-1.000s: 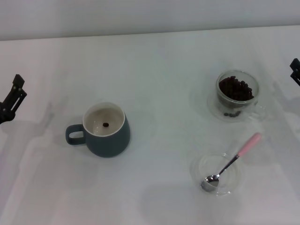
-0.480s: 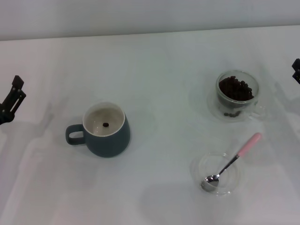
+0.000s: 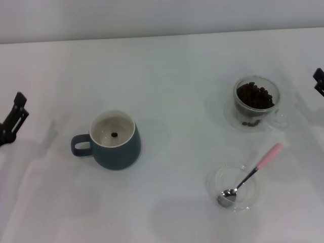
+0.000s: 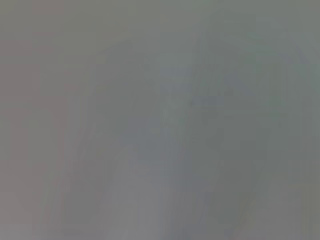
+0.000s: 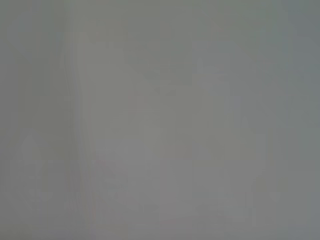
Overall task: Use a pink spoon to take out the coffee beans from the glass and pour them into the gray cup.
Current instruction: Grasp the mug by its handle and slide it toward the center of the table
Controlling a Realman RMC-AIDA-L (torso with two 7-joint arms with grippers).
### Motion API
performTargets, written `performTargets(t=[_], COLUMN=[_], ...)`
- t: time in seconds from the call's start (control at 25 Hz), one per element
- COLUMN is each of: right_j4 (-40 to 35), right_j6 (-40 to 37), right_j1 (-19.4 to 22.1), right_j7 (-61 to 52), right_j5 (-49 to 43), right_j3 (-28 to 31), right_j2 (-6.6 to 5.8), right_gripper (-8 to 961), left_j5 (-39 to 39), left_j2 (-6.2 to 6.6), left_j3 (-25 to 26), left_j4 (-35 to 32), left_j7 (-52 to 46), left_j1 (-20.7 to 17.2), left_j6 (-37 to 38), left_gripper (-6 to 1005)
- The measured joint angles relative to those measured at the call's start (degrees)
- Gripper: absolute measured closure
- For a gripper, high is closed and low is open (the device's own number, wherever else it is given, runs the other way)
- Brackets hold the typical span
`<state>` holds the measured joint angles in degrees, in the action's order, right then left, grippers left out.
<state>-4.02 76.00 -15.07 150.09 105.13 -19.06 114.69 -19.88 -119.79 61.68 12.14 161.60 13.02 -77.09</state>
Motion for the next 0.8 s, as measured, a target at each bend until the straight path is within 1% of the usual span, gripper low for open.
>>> performTargets(t=[0.16, 0.4, 0.48, 0.56, 0.8], right_j4=[-3.5, -6.4, -7.4, -8.1, -8.6], right_j6=[-0.5, -0.9, -1.6, -2.4, -5.1], right_j1=[1.9, 2.2, 1.7, 0.9, -1.6], right_j7=[-4.1, -4.5, -5.0, -5.5, -5.7], right_j5=[0.0, 0.6, 0.6, 0.6, 0.2], right_j3=[-0.8, -0.3, -0.2, -0.2, -0.6], right_j2=[-0.14, -0.18, -0.18, -0.18, -0.18], right_gripper=[95, 98, 99, 100, 103], left_j5=[0.0, 0.0, 0.0, 0.0, 0.0], left_j2=[0.09, 0.03, -0.01, -0.02, -0.09], left_j3=[-3.2, -8.3, -10.6, -12.0, -13.0], left_j4=[0.0, -0.1, 0.1, 0.1, 0.3], left_j7=[0.0, 0.1, 0.2, 0.0, -0.2], left_j1=[-2.1, -5.7, -6.5, -7.1, -7.4], left_j6=[-1.3, -4.9, -6.0, -5.9, -2.5], left_gripper=[108, 108, 107, 107, 108])
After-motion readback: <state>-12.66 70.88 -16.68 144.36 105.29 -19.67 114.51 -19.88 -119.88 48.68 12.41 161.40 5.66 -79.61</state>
